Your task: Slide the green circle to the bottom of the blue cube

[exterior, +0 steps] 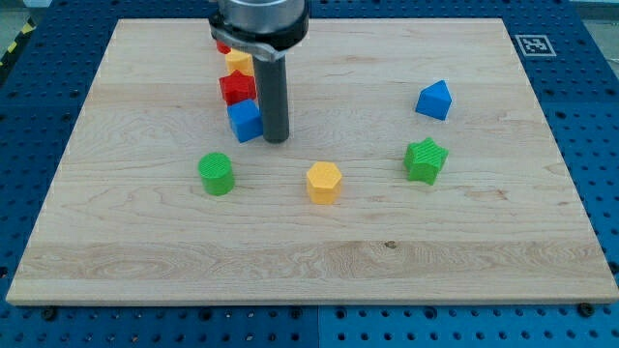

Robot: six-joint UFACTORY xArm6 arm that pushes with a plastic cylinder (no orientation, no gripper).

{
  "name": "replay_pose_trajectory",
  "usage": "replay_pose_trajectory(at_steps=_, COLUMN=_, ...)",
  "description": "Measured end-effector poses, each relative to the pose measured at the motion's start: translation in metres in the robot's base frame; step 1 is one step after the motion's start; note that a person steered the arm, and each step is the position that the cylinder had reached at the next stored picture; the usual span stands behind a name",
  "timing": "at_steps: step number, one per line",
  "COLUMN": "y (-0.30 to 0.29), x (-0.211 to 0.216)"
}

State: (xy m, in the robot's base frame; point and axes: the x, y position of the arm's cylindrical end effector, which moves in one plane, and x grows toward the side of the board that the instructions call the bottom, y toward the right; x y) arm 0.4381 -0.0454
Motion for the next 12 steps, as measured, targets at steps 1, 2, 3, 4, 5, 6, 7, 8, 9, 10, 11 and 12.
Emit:
replay_pose_trajectory(at_steps=1, y=0.001, x=0.033)
replay_pose_trajectory(at_steps=2, y=-0.007, x=0.037)
replay_pose_trajectory(at_steps=3, y=-0.019, x=0.037)
replay_pose_trajectory(at_steps=4, y=-0.027, x=0.037)
replay_pose_trajectory(at_steps=5, y=-0.027, x=0.033)
replay_pose_trajectory(at_steps=6, y=-0.027, x=0.030)
replay_pose_trajectory(at_steps=7, y=-0.044, x=0.020)
replay_pose_trajectory(at_steps=8, y=-0.083, x=0.010)
replay_pose_trajectory(at_steps=9, y=-0.141, x=0.014)
replay_pose_trajectory(at_steps=10, y=-0.149, x=0.033)
replay_pose_trajectory(at_steps=11, y=-0.129, x=0.033)
replay_pose_trajectory(at_steps=12, y=-0.109, x=0.036)
